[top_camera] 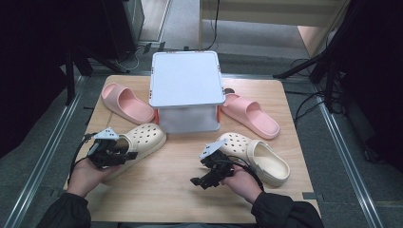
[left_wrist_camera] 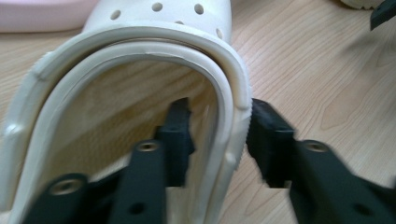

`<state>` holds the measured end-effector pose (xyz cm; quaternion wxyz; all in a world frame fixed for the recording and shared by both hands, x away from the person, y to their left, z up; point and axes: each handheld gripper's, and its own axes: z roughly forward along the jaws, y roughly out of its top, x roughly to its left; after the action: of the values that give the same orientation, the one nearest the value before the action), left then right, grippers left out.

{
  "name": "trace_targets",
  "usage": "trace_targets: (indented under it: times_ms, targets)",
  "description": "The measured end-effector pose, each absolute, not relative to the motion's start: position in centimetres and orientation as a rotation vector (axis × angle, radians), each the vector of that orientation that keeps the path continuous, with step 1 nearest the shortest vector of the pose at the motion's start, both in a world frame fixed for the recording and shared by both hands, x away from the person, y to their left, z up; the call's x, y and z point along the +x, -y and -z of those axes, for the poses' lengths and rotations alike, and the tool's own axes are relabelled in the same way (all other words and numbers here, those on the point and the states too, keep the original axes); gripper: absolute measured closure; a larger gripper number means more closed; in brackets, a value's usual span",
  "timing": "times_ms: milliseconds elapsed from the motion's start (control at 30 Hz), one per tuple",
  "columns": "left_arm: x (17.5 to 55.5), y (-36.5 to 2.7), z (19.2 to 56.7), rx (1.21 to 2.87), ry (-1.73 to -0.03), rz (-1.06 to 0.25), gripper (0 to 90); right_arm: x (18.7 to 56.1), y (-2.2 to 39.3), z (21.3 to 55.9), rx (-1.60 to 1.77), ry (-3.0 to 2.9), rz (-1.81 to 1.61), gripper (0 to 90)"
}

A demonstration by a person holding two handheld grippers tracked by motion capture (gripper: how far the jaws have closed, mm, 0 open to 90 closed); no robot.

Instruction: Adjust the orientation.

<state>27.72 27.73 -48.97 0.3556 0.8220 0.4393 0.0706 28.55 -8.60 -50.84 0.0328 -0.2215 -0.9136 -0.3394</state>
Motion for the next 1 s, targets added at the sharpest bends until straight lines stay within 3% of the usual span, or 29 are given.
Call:
trace_targets:
  times_ms: [67,167,500,1000]
  targets:
    - [27.9,-27.5,48.8,2.137,-1.11,-0.19,73.9,28.5,8.9,50.9,-0.696,2.81,1.053,19.1]
    - [28.0,-27.4,48.3,2.161,-1.095,-0.237,76.6,28.4,9.4,50.9,-0.717,2.812,1.059,19.1]
    - [28.1,-27.1,46.7,2.098,-1.126,-0.193,77.4,28.1,10.4,50.6,-0.748,2.797,1.103,19.0]
    - [26.6,-20.1,45.8,2.139,-0.971,-0.139,77.3,27.8,10.2,50.0,-0.697,2.77,1.2,18.8]
